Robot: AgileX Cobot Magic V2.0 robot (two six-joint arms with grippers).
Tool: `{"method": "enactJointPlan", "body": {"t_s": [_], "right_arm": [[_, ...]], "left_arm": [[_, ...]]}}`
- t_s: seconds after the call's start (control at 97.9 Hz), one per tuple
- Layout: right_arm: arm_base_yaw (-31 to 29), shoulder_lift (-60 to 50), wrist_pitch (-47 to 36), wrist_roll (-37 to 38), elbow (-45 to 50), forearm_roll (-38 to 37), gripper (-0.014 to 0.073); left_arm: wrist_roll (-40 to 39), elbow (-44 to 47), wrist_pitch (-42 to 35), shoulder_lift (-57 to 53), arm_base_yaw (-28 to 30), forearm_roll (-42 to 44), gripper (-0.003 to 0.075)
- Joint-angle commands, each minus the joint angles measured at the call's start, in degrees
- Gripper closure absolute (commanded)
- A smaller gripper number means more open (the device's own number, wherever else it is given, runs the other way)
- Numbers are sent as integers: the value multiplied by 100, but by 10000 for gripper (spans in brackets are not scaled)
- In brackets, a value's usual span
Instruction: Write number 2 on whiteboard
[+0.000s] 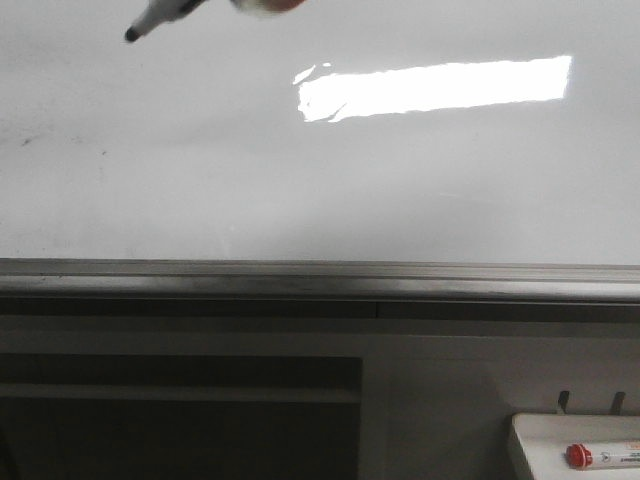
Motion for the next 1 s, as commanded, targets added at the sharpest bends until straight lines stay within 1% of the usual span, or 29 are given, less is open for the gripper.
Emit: {"method": "enactJointPlan", "body": {"t_s": [0.0,0.041,0.061,0.112,0.133,0.163,0.194,0.276,0.459,0.694,0.898,0.99], "right_arm": [[6,-7,-847,1,-321,-163,658],[6,66,-942,1,-445,-351,658],[6,116,-955,1,-519,-426,658],[6,290,-931,1,-736,-540,658],[6,367,-917,1,-790,-550,658],[6,479,-891,1,-897,-566,658],[6,595,-863,1,-997,-565,657],[6,909,-847,1,-1220,-593,657],[6,1450,-940,1,-1403,-631,657],[-37,1675,-1250,1,-1414,-721,657],[-371,1684,-1379,1,-1427,-730,657],[-625,1684,-1321,1,-1473,-730,657]], "left_arm": [[-720,-196,-460,-574,-23,389,369],[-1375,-196,-425,-837,-23,931,453],[-1684,-186,-379,-953,-23,1225,479],[-2378,-163,-212,-1197,-23,1872,589],[-2636,-153,-124,-1291,-23,2119,617],[-2925,-120,-9,-1412,-23,2410,687],[-3145,-70,141,-1546,-23,2701,742],[-3468,52,289,-1796,-23,2980,741],[-3500,229,371,-2138,-23,2929,741],[-3503,229,383,-2193,-23,2915,741],[-3503,322,360,-2193,-23,2883,741],[-3513,382,348,-2193,-23,2761,741]]}}
